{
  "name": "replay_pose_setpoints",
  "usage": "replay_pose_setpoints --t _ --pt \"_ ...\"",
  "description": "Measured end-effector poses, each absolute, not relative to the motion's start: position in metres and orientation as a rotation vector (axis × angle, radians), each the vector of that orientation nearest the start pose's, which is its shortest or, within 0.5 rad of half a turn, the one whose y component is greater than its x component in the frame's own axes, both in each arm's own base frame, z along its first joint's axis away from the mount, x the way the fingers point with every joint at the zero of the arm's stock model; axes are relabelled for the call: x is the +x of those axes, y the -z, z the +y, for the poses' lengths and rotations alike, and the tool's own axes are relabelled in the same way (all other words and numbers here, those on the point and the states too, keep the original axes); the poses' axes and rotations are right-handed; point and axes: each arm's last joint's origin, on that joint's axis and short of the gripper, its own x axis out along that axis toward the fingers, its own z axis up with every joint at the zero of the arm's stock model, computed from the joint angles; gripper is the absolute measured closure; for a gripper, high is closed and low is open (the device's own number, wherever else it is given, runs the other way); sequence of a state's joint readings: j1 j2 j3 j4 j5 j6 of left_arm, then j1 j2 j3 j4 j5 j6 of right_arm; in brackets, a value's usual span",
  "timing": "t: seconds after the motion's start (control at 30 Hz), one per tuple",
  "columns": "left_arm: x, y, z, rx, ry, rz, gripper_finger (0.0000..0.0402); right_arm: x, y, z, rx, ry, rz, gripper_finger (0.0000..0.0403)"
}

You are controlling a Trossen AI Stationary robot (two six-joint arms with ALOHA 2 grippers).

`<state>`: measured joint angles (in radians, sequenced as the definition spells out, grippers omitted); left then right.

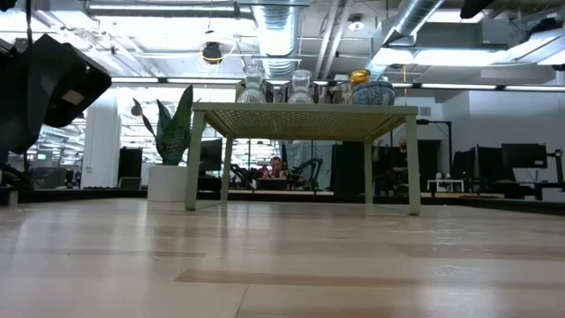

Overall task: Pick & Place candle stick holders
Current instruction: Put the brown scented candle on the shelf

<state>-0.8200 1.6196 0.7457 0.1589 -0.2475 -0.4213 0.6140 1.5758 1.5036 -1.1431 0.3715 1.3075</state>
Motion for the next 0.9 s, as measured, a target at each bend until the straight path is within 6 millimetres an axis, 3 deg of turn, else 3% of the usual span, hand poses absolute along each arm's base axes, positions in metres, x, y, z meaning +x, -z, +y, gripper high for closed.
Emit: replay_pose_setpoints --t 0.53,0.9 --pt "0.2126 -0.1495 -0.2186 -0.053 0.493 0.786 0.004 0.2557 -0.321 0.1642 0.605 0.486 0.976 0.0049" --pt "0.2138 -0.1543 -0.2167 -0.053 0.455 0.75 0.0052 0.2562 -0.3213 0.1647 0.639 0.498 0.966 0.0049"
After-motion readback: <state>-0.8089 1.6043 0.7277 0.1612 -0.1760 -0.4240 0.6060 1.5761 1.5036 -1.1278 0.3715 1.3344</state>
